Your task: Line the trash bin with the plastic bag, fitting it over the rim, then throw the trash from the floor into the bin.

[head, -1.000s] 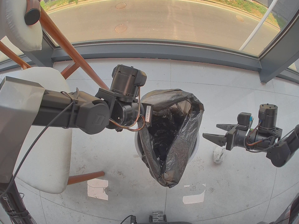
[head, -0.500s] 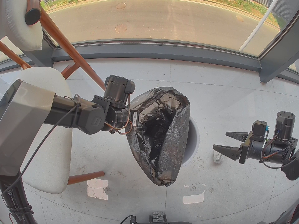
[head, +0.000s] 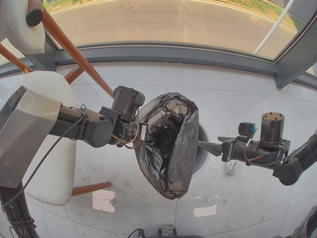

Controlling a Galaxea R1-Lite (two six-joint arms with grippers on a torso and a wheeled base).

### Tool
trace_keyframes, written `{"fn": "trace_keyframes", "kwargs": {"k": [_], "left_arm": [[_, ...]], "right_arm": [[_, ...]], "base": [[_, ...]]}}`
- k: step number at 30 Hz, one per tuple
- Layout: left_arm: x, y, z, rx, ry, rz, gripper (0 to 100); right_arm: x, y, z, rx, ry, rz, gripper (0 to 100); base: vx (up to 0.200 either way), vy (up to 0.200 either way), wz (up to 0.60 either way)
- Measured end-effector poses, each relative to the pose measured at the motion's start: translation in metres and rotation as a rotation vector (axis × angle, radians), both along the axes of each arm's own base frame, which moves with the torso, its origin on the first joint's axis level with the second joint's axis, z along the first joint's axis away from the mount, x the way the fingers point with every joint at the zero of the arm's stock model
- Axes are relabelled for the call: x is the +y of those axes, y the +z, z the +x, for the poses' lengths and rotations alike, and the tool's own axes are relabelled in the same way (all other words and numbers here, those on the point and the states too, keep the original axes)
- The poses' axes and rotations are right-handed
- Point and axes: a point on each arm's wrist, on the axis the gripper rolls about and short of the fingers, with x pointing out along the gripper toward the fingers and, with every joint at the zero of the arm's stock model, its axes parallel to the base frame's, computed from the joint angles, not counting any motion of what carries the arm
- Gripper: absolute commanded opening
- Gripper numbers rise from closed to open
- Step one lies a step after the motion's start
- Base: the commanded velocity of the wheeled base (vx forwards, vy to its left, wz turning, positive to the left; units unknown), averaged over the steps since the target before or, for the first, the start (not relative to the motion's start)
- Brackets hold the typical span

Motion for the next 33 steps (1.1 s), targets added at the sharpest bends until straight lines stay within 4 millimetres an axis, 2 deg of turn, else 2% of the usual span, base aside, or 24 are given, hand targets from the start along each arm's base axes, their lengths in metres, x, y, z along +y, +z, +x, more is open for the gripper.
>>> {"fn": "trace_keyframes", "kwargs": {"k": [6, 16, 17, 20, 25, 29, 33], "left_arm": [[-0.002, 0.000, -0.002, 0.001, -0.004, 0.001, 0], [-0.004, -0.001, -0.004, 0.006, -0.012, 0.004, 0], [-0.005, -0.002, -0.005, 0.007, -0.014, 0.004, 0], [-0.005, -0.002, -0.005, 0.005, -0.015, 0.003, 0], [-0.007, -0.001, -0.004, -0.037, -0.020, -0.022, 0], [-0.006, -0.005, -0.006, -0.033, -0.022, -0.019, 0], [-0.005, -0.009, -0.007, -0.022, -0.022, -0.012, 0]], "right_arm": [[0.025, -0.015, 0.014, 0.074, 0.000, -0.056, 100], [0.043, -0.035, 0.036, 0.076, 0.014, -0.078, 100], [0.045, -0.038, 0.038, 0.077, 0.015, -0.080, 0], [0.048, -0.046, 0.044, 0.082, 0.018, -0.090, 0], [0.045, -0.048, 0.056, 0.060, 0.010, -0.098, 0], [0.037, -0.036, 0.060, 0.037, 0.011, -0.079, 0], [0.021, -0.018, 0.060, 0.011, -0.004, -0.056, 0]], "base": [[0.000, 0.000, 0.00], [0.000, 0.000, 0.00], [0.000, 0.000, 0.00], [0.000, 0.000, 0.00], [0.000, 0.000, 0.00], [0.000, 0.000, 0.00], [0.000, 0.000, 0.00]]}}
